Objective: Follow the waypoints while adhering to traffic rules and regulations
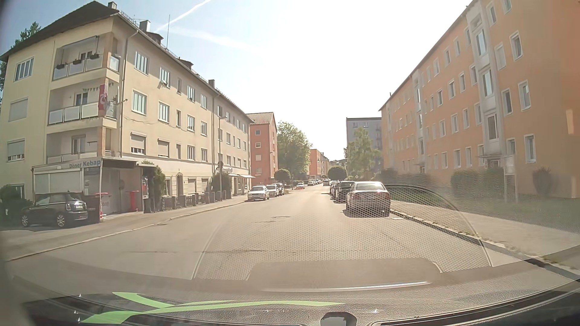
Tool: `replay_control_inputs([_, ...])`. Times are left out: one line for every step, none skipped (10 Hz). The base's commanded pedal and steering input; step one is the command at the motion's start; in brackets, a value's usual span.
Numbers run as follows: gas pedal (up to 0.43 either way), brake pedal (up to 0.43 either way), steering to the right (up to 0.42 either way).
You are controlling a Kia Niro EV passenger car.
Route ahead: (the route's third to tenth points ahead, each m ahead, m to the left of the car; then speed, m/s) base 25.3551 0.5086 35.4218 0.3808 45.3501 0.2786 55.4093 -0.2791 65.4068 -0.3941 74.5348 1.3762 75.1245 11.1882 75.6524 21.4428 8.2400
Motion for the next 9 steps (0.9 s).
replay_control_inputs([0.000,0.030,-0.009])
replay_control_inputs([0.000,0.037,-0.009])
replay_control_inputs([0.000,0.049,-0.009])
replay_control_inputs([0.000,0.055,-0.008])
replay_control_inputs([0.000,0.061,-0.006])
replay_control_inputs([0.000,0.061,-0.005])
replay_control_inputs([0.000,0.061,-0.005])
replay_control_inputs([0.000,0.067,-0.005])
replay_control_inputs([0.000,0.067,-0.004])
